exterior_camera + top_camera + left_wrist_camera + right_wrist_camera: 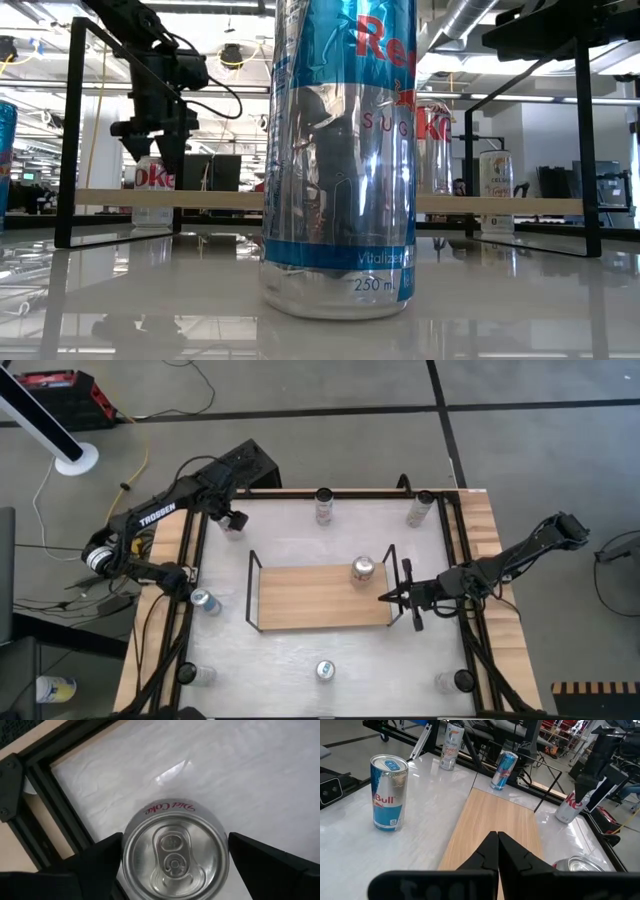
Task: Place canned beverage on shelf
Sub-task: Put the red silver soda can on the shelf aligned with the other red silver soda can
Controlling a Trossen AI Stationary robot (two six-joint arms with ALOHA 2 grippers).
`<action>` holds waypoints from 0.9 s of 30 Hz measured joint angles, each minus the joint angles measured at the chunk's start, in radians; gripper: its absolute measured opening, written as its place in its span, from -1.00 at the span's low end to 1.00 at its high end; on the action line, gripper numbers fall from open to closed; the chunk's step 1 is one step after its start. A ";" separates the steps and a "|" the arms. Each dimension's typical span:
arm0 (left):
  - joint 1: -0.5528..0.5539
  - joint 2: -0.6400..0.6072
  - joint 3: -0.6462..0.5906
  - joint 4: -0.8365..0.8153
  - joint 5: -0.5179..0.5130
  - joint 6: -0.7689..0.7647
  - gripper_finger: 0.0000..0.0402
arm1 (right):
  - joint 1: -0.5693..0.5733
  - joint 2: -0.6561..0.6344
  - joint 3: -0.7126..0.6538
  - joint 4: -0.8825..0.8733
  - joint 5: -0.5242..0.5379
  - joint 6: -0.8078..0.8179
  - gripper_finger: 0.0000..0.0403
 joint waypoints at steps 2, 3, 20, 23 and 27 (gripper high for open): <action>0.000 0.000 0.000 0.002 0.000 0.000 0.71 | 0.000 0.000 0.000 0.000 0.000 0.000 -0.88; 0.000 0.000 0.000 0.002 0.001 0.000 0.71 | 0.000 0.000 0.000 0.000 0.000 0.000 -0.88; -0.004 -0.001 0.001 -0.003 0.017 0.000 0.38 | 0.000 0.000 0.000 0.000 0.001 0.000 -0.88; -0.016 -0.001 0.006 -0.005 0.020 0.009 0.38 | 0.000 0.000 0.000 0.000 0.001 0.000 -0.88; -0.047 -0.006 0.037 -0.010 0.015 0.019 0.38 | 0.000 0.000 0.000 0.000 0.001 0.000 -0.88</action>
